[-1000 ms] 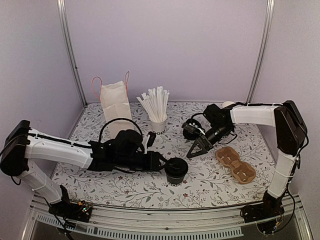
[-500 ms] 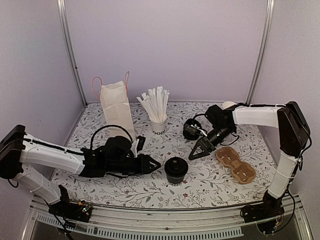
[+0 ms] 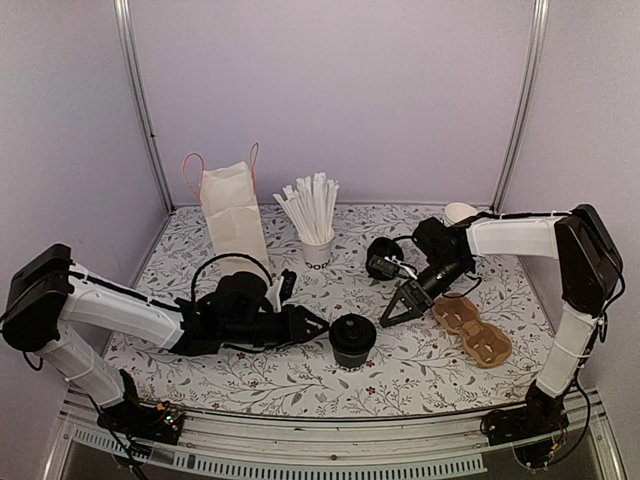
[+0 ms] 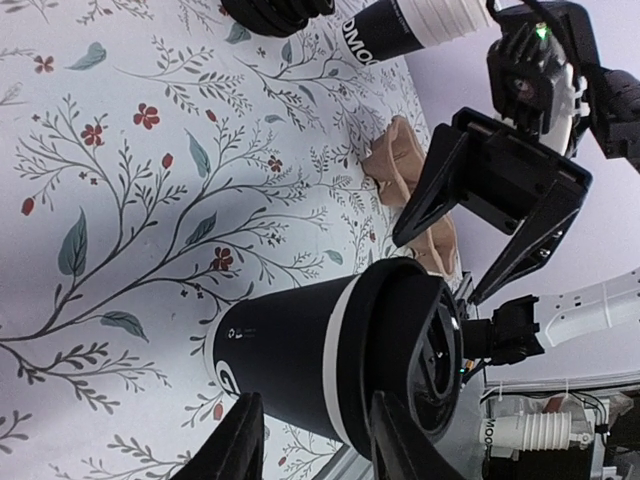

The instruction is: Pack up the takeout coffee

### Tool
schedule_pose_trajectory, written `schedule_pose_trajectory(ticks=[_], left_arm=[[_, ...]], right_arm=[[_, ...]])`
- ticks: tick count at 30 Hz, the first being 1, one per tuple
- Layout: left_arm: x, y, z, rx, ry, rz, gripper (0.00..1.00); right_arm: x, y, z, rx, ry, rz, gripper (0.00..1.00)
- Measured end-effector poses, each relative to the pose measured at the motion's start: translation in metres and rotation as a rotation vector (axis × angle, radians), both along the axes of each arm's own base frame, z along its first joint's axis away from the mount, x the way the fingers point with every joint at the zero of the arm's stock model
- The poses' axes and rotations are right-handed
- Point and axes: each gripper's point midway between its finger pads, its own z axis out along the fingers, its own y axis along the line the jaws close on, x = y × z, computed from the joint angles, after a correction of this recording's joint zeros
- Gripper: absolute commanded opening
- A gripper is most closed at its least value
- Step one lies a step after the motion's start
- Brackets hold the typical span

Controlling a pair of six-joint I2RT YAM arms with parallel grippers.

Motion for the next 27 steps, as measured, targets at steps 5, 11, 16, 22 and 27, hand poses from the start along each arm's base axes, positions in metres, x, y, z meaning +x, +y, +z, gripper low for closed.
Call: schedule_pose_trajectory(ticks=[5, 11, 16, 22, 27], left_arm=[[0.001, -0.01, -0.005, -0.022, 0.013, -0.018, 0.37], [0.001, -0.02, -0.008, -0.052, 0.029, -0.041, 0.37], [0.002, -0.021, -0.008, -0.064, 0.038, -0.048, 0.34], [-0.001, -0.025, -0.01, -0.086, 0.062, -0.061, 0.29], [-0.003, -0.026, -0.019, -0.124, 0.091, -0.06, 0.26]], right_arm=[[0.006, 0.006, -0.006, 0.003, 0.027, 0.001, 0.59], [0.006, 0.008, -0.013, 0.003, 0.068, 0.001, 0.57], [0.007, 0.009, -0.016, 0.013, 0.108, -0.007, 0.56], [0.007, 0.008, -0.019, 0.008, 0.139, -0.018, 0.55], [0.005, 0.004, -0.024, 0.003, 0.192, -0.047, 0.53]])
